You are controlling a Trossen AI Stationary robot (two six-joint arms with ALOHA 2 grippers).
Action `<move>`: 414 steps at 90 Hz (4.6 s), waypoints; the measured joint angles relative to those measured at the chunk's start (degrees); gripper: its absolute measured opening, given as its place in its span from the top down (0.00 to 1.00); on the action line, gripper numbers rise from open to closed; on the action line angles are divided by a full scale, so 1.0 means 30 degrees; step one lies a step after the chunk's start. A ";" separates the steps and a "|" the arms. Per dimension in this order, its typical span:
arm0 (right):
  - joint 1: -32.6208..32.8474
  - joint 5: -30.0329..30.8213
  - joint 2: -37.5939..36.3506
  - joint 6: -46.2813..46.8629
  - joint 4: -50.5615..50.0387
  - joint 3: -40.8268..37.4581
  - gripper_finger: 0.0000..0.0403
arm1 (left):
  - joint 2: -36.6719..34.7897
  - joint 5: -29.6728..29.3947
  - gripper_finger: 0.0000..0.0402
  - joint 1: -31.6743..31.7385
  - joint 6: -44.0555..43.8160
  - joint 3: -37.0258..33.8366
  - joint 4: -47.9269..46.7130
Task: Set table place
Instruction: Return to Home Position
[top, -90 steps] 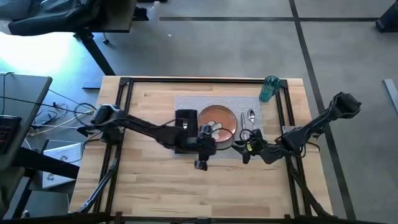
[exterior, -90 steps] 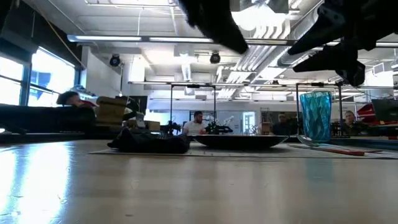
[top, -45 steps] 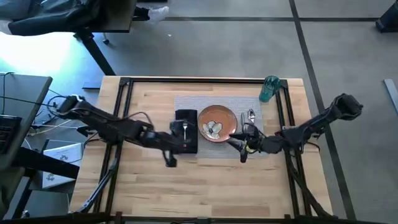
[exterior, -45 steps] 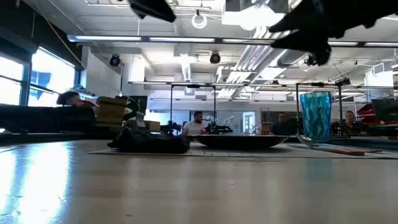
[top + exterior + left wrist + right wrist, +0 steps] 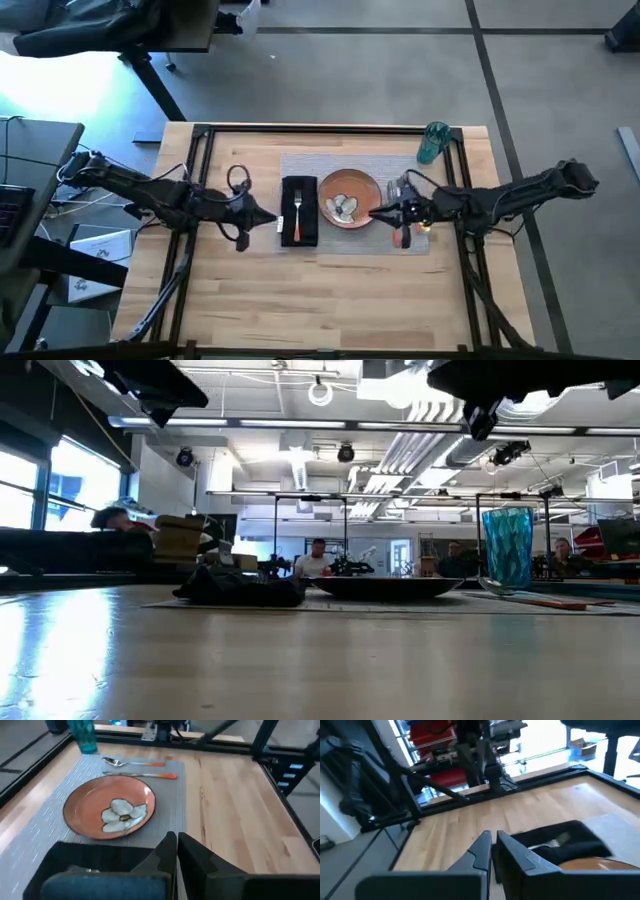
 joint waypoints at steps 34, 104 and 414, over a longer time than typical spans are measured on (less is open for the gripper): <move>-0.0845 -0.1184 -0.6331 0.0834 0.1591 -0.5719 1.00 | -0.3462 0.0286 1.00 -0.0002 -0.0235 -0.3325 0.2176; -0.1115 -0.0989 -1.1469 -0.0174 0.1445 -0.8918 1.00 | -0.6616 0.2466 1.00 0.2614 0.0649 -0.5911 0.3883; -0.0940 -0.1225 -1.1951 -0.0305 -0.1043 -0.8925 1.00 | -1.6158 0.2643 1.00 0.2853 0.2644 -1.1238 0.4178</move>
